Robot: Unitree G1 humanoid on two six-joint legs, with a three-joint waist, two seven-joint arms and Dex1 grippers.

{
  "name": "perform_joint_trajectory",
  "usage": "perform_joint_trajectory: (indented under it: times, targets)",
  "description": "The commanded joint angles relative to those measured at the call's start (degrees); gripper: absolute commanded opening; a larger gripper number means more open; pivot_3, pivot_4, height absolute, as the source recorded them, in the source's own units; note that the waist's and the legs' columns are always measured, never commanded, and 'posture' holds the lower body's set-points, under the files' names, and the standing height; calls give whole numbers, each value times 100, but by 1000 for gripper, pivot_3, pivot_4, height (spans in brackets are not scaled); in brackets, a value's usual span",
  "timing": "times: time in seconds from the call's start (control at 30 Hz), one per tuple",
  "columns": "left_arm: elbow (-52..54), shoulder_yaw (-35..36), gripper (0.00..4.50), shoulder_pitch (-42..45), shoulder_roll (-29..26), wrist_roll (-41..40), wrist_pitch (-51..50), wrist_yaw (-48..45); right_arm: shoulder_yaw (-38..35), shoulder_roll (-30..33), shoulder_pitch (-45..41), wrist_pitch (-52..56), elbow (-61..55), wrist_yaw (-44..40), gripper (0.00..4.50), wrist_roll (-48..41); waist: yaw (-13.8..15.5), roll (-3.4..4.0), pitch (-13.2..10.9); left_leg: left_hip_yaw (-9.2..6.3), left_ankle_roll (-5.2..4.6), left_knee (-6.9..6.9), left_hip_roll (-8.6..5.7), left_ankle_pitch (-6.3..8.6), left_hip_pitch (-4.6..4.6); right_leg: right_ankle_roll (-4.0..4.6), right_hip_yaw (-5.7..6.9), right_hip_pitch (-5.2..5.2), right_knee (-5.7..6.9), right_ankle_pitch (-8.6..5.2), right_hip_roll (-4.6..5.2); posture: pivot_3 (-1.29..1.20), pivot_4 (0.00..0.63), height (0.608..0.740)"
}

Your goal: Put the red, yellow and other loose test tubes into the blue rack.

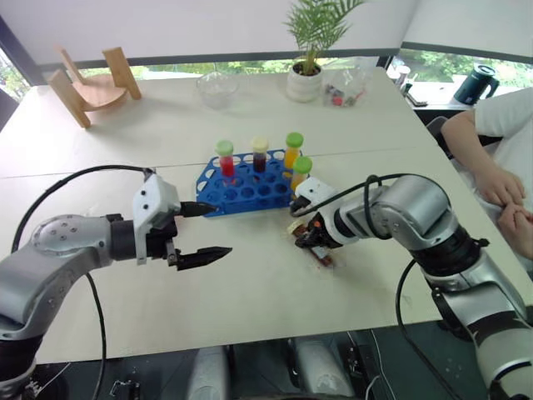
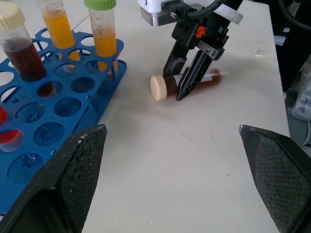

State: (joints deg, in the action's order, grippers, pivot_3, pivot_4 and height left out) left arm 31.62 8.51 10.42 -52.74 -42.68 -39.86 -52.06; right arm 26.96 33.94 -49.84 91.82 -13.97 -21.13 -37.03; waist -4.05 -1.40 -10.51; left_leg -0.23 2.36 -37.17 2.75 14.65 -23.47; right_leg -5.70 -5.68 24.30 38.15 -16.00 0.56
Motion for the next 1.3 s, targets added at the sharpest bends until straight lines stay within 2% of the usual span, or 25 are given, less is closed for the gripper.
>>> perform_joint_trajectory:
  times: [0.03, 0.13, 0.2, 0.27, 0.33, 0.4, 0.5, 0.57, 0.77, 0.97, 1.3]
  targets:
    - [59, 190, 4500, 60, -31, -6, 47, 15, 98, -31, 139, 68, -247, -154, 859, -73, -2, 0, 0, 0, 0, 0, 0, 0, 0, 0, 0, 0, 0, 0, 0, 0, 150, 740]
    - [-21, 257, 4500, 60, -87, 45, 87, -20, -179, 513, 65, -524, -692, -635, 859, -26, 21, 3, -3, 1, 0, 0, 0, 0, -1, 0, 0, 2, 0, 0, 1, 0, 150, 740]
    - [-67, 353, 4500, 9, -123, 39, 83, -48, -825, 577, 131, -816, -1012, -1119, 859, -414, 29, 3, -6, 1, 0, 0, -2, 0, -6, -2, 2, 4, -2, -1, 4, 0, 150, 740]
    - [-112, 427, 4500, -44, -164, 64, 91, -82, -1322, 544, 422, -1820, -1395, -1471, 859, -414, 19, 3, -6, 1, 0, 0, -2, 0, -10, -2, 2, 7, -3, -1, 3, 0, 150, 740]
    - [-146, 481, 4500, -68, -177, 48, 79, -86, -1742, 186, 810, -2717, -1503, -1438, 859, -293, 6, -2, -3, -1, -2, 4, 0, 1, -8, -3, 2, 7, -3, -1, 0, 0, 150, 740]
    - [-162, 515, 4500, -81, -184, 24, 43, -87, -2025, -437, 1250, -4101, -1424, -1230, 859, 131, 6, -3, -2, -2, -2, 5, 2, 2, -7, -3, 3, 6, -2, -1, -2, 0, 150, 740]
    - [-188, 553, 4500, -121, -206, 14, -4, -117, -2055, -1247, 1635, -5558, -1047, -993, 859, 694, 8, 1, -5, 2, -2, 3, 0, 1, -7, -4, 1, 6, -1, 0, 1, 0, 150, 740]
    - [-198, 547, 4500, -102, -221, -2, -55, -113, -2126, -1945, 1876, -6699, -661, -926, 859, 911, 9, -2, -4, 3, -1, -1, -1, 1, -7, -4, 0, 4, -1, 0, 2, 0, 150, 740]
    - [-164, 543, 4500, 8, -274, -71, -222, -103, -2100, -3075, 2009, -9026, 1167, -652, 859, 1844, 8, -1, -4, 3, 3, -1, -1, -1, -6, -3, 1, 3, 1, 1, 4, 0, 150, 740]
    - [-148, 574, 4500, 73, -340, -124, -296, -96, -2079, -3513, 1962, -10034, 2271, -555, 859, 2237, 2, 2, -6, 1, 4, 6, 0, -2, -4, -2, 2, 4, 3, 1, 2, 0, 150, 740]
    - [-104, 579, 4500, 125, -327, -128, -338, -34, -2243, -3791, 1795, -10748, 3412, -384, 859, 2427, 1, 2, -6, 1, 7, 6, 0, -3, -3, -1, 2, 4, 5, 1, 3, 0, 150, 740]
